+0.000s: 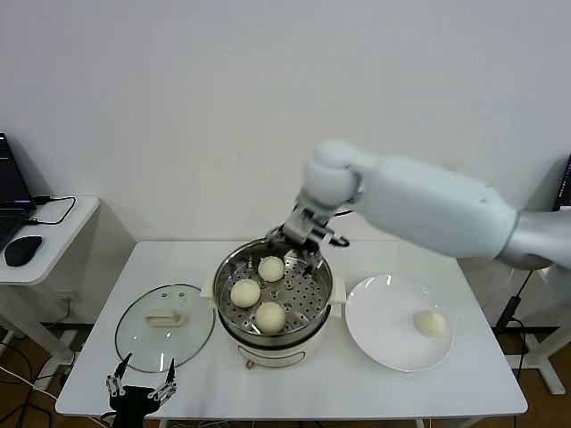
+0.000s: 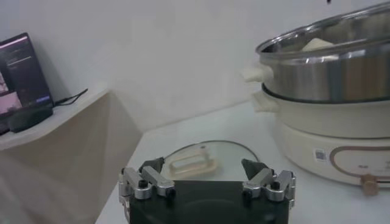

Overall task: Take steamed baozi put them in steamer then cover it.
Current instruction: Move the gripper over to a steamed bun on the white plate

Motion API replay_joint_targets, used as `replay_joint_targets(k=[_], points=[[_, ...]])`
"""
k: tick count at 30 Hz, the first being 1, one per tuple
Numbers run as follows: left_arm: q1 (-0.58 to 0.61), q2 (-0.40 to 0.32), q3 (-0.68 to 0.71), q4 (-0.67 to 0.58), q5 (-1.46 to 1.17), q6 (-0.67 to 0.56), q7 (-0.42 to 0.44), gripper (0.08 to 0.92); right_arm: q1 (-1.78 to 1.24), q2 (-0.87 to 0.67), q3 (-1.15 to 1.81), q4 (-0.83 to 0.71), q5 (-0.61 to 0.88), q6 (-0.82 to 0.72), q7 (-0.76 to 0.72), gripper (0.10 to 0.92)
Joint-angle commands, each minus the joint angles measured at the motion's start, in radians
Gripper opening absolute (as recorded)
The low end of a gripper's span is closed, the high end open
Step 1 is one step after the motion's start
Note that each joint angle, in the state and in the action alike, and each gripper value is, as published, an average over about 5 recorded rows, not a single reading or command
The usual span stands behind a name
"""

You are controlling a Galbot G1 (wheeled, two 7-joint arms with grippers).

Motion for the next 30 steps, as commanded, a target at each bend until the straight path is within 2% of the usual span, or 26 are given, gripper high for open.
replay_joint_targets(k=[1,5,14,30], points=[[-0.006,0.001,0.005,-0.012,-0.002,0.002,0.003,0.823,-0.07,-0.186,0.131,-0.084,0.137,-0.435,-0.025,0.823],[-0.001,0.004,0.006,-0.022,-0.002,0.006,0.007,0.823,-0.139,-0.243,0.176,-0.118,0.067,-0.479,-0.052,0.823],[0.0,0.007,-0.014,-0.03,-0.003,0.009,0.013,0.823,-0.256,-0.336,0.226,-0.146,-0.097,-0.427,-0.081,0.823],[-0.01,0.012,-0.014,0.011,0.002,0.011,0.018,0.823,-0.466,-0.346,0.274,-0.185,-0.261,-0.397,-0.083,0.823]])
